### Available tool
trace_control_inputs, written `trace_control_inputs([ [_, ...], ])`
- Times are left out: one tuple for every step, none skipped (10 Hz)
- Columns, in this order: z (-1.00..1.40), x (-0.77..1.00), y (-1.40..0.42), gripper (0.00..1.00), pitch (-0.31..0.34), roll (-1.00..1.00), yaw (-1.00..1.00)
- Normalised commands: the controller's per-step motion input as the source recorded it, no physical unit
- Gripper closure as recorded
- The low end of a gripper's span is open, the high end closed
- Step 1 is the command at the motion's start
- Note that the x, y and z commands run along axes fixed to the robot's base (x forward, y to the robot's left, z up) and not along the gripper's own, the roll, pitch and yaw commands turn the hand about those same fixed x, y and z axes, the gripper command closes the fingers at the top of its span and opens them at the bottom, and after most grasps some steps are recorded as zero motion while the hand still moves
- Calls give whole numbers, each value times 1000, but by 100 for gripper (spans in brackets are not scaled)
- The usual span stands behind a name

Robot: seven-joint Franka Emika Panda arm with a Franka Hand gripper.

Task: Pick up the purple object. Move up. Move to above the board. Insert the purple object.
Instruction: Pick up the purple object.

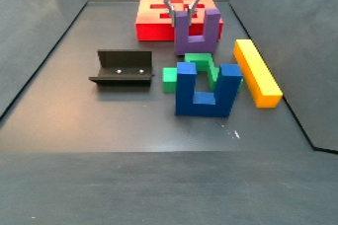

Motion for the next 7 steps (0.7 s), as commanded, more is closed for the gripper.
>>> trace_control_inputs([
  [0, 0, 0, 100, 0, 0, 0],
  [0, 0, 0, 100, 0, 0, 0],
  [0, 0, 0, 100, 0, 0, 0],
  [0, 0, 0, 100, 0, 0, 0],
  [0, 0, 0, 100, 0, 0, 0],
  [0, 0, 0, 100, 0, 0, 0],
  [0, 0, 0, 100, 0, 0, 0],
])
